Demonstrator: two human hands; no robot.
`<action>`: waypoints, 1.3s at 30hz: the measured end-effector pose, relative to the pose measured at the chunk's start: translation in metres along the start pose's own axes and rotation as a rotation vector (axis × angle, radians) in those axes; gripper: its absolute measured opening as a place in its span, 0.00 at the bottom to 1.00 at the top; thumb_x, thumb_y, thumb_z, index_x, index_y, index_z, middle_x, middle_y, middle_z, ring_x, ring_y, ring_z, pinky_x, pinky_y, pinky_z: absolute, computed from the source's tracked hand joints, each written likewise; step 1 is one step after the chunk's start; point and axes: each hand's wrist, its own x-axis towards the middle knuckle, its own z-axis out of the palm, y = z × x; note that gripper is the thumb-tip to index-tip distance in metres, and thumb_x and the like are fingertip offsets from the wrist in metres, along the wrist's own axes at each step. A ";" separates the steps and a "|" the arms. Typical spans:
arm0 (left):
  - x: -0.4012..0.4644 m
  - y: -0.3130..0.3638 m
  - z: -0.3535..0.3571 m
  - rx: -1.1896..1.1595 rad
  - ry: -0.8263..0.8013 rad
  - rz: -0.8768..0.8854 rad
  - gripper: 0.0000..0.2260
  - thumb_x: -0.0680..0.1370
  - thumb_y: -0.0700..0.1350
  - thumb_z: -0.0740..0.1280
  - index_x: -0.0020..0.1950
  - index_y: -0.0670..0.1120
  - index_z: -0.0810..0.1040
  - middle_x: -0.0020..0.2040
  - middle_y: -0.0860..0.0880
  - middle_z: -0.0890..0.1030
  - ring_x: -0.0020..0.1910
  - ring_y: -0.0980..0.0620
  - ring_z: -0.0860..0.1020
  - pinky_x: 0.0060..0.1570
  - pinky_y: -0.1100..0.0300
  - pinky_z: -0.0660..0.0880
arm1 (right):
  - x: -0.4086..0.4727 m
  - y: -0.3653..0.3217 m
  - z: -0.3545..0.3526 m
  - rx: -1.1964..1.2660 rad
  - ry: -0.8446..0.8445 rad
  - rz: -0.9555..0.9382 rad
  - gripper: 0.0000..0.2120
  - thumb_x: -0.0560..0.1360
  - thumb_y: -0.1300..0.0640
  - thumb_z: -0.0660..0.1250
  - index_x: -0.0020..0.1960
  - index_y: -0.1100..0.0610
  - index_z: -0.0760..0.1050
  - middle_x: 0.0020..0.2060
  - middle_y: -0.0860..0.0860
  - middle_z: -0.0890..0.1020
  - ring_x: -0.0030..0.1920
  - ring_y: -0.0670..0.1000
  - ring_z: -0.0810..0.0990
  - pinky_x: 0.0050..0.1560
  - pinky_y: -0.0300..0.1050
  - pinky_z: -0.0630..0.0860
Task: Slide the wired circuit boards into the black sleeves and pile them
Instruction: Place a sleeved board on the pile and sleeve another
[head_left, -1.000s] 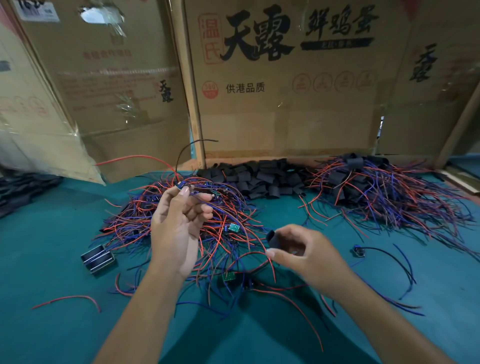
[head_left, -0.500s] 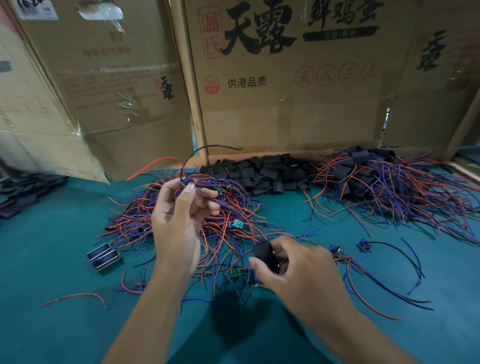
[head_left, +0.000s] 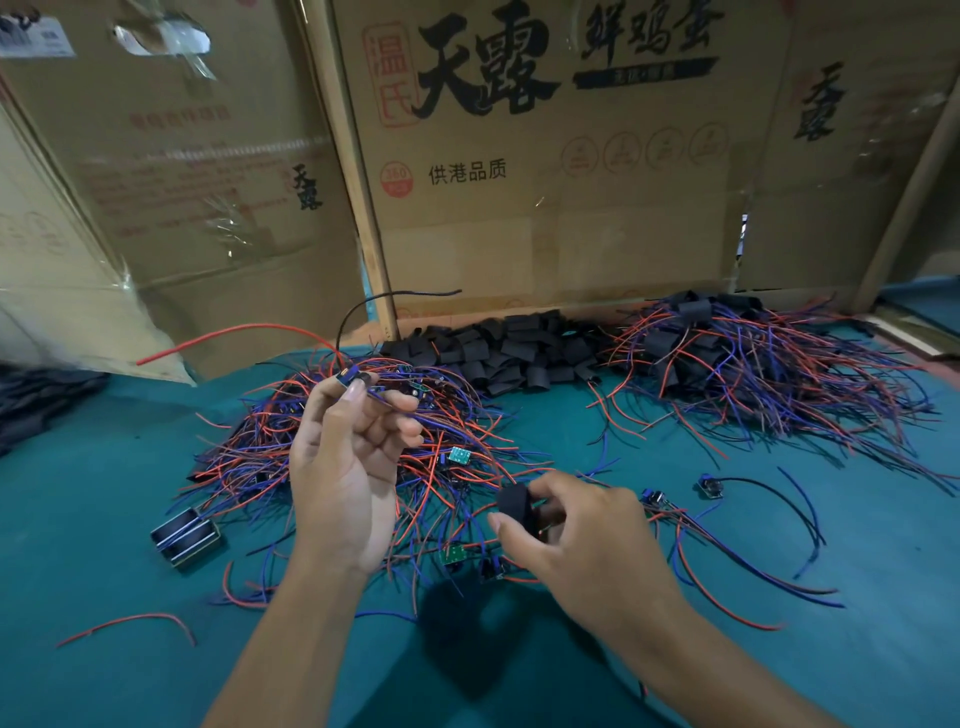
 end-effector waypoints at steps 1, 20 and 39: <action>0.000 0.000 0.000 0.005 0.001 -0.008 0.03 0.79 0.42 0.62 0.46 0.47 0.72 0.36 0.43 0.81 0.30 0.49 0.76 0.35 0.62 0.76 | 0.000 0.000 0.000 0.008 0.002 0.003 0.19 0.67 0.36 0.69 0.46 0.50 0.80 0.33 0.43 0.83 0.34 0.43 0.80 0.41 0.45 0.77; 0.000 -0.003 0.002 -0.042 0.052 -0.104 0.06 0.73 0.47 0.67 0.37 0.52 0.80 0.35 0.47 0.80 0.29 0.54 0.75 0.31 0.66 0.74 | 0.002 -0.003 -0.004 -0.020 -0.006 -0.038 0.20 0.68 0.34 0.64 0.48 0.49 0.78 0.38 0.43 0.85 0.41 0.46 0.83 0.47 0.48 0.79; 0.000 -0.007 -0.001 -0.134 0.074 -0.190 0.09 0.73 0.49 0.67 0.49 0.50 0.70 0.34 0.50 0.79 0.28 0.56 0.75 0.31 0.68 0.73 | 0.002 -0.003 -0.003 0.060 -0.047 -0.003 0.24 0.66 0.32 0.61 0.50 0.49 0.78 0.39 0.42 0.84 0.42 0.45 0.83 0.49 0.48 0.78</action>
